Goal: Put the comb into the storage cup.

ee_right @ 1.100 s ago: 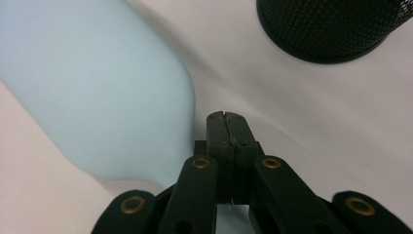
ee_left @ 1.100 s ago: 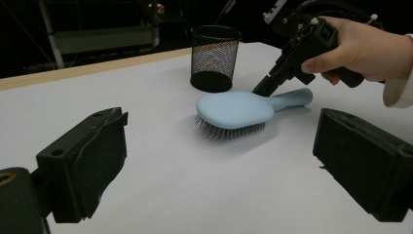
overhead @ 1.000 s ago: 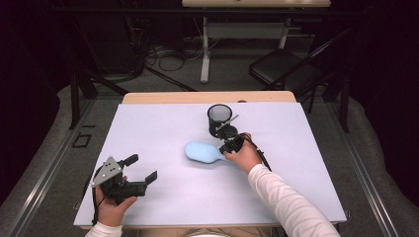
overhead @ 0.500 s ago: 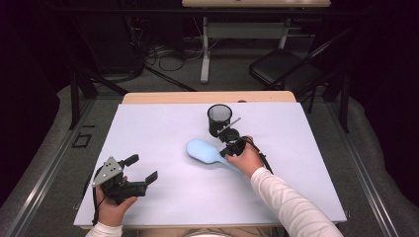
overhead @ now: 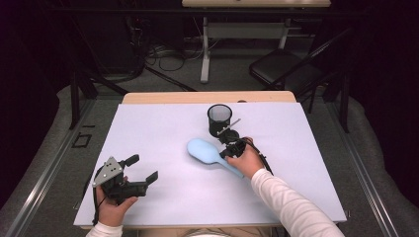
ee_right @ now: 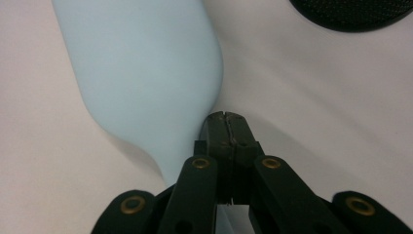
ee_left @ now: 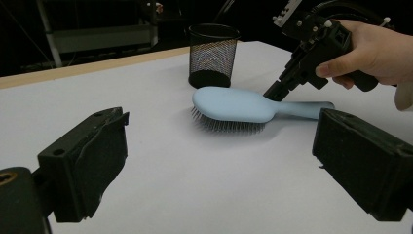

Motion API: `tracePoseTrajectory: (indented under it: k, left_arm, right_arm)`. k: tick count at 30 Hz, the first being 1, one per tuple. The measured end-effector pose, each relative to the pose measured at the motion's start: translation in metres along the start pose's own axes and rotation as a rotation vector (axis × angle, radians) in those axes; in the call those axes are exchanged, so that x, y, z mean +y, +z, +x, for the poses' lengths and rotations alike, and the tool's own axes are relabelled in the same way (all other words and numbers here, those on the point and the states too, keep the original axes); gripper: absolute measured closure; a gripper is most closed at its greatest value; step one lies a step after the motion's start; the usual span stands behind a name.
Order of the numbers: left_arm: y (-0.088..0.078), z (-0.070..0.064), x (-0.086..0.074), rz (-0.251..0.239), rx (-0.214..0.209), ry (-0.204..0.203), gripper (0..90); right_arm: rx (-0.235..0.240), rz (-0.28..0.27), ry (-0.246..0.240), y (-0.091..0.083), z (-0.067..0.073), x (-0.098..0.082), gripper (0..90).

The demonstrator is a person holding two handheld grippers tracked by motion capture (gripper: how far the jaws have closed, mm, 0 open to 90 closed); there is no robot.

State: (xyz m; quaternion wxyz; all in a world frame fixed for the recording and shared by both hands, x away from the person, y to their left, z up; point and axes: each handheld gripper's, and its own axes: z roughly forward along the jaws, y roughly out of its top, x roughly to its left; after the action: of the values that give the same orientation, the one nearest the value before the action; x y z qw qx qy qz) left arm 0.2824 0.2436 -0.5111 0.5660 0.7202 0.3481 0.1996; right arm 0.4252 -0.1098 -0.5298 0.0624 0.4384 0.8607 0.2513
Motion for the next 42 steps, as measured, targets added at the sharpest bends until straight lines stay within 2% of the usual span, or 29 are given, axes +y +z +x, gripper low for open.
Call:
tracePoseTrajectory:
  k: [3, 10, 22, 29, 33, 35, 37, 38, 39, 40, 42]
  left_arm:
    - [0.0, 0.0, 0.0, 0.0, -0.001, 0.001, 5.8]
    - [0.0, 0.0, 0.0, -0.001, 0.0, 0.0, 5.8]
    - [0.0, 0.0, 0.0, 0.001, 0.0, 0.001, 5.9]
    - [0.0, 0.0, 0.0, 0.001, 0.0, 0.0, 5.9]
    - [0.0, 0.0, 0.0, 0.002, 0.0, 0.0, 6.0]
    - [0.0, 0.0, 0.0, 0.001, 0.0, 0.0, 6.0]
    - [0.0, 0.0, 0.0, 0.002, 0.0, -0.001, 6.0]
    - [0.0, 0.0, 0.0, 0.003, 0.002, -0.001, 6.0]
    - [0.0, 0.0, 0.0, 0.003, 0.002, -0.001, 6.0]
    - [0.0, 0.0, 0.0, 0.003, 0.002, -0.001, 6.0]
    - [0.0, 0.0, 0.0, 0.004, 0.001, -0.001, 6.0]
  right_arm:
    - [0.001, 0.015, 0.002, -0.001, 0.0, 0.0, 90.0]
    - [0.0, 0.001, -0.005, 0.001, 0.0, -0.001, 90.0]
    - [-0.001, 0.009, -0.004, 0.0, 0.0, -0.001, 90.0]
    - [-0.002, -0.021, 0.007, -0.001, -0.001, -0.001, 87.4]
    - [-0.004, -0.005, 0.004, -0.005, -0.003, 0.0, 85.8]
    - [-0.002, -0.025, 0.031, -0.006, -0.003, 0.0, 85.3]
    - [-0.003, -0.012, 0.025, -0.008, -0.004, 0.0, 84.3]
    - [-0.003, -0.034, 0.029, -0.008, -0.004, 0.0, 83.9]
    - [-0.003, -0.014, 0.029, -0.01, -0.004, 0.0, 83.8]
    - [-0.002, -0.033, 0.031, -0.01, -0.004, 0.0, 83.3]
    - [-0.001, -0.03, 0.014, -0.012, -0.005, 0.0, 82.4]
